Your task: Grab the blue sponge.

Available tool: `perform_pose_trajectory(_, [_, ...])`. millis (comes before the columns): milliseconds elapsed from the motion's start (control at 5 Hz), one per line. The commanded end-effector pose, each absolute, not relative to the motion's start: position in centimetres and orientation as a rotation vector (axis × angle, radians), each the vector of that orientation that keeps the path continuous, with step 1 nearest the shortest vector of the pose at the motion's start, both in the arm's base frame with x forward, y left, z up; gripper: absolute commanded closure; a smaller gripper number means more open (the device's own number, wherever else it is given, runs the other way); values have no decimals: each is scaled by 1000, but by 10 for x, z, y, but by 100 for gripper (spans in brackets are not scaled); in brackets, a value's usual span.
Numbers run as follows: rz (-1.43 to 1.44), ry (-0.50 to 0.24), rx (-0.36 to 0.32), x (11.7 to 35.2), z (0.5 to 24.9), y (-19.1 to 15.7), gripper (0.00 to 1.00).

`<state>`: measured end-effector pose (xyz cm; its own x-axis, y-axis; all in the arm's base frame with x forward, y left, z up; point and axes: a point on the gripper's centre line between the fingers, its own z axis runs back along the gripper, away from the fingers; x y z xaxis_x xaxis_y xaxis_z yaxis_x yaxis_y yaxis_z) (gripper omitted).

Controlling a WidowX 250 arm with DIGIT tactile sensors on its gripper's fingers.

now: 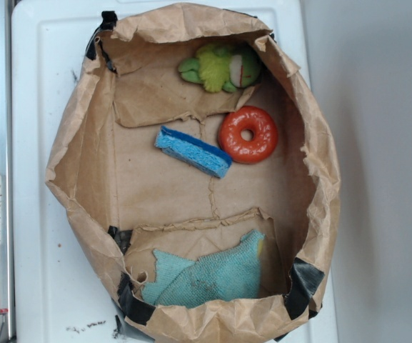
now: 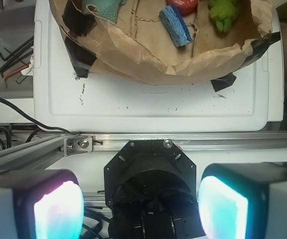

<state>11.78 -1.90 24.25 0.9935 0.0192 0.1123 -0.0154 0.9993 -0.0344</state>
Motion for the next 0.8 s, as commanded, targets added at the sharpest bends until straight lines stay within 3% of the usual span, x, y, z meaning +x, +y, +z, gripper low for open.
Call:
perform_pose_trajectory(0, [17, -113, -33, 118, 242, -19, 0])
perform_pose_trajectory(200, [-12, -163, 20, 162, 222, -17, 0])
perform_pose_trajectory(600, [-62, -155, 49, 224, 178, 13, 0])
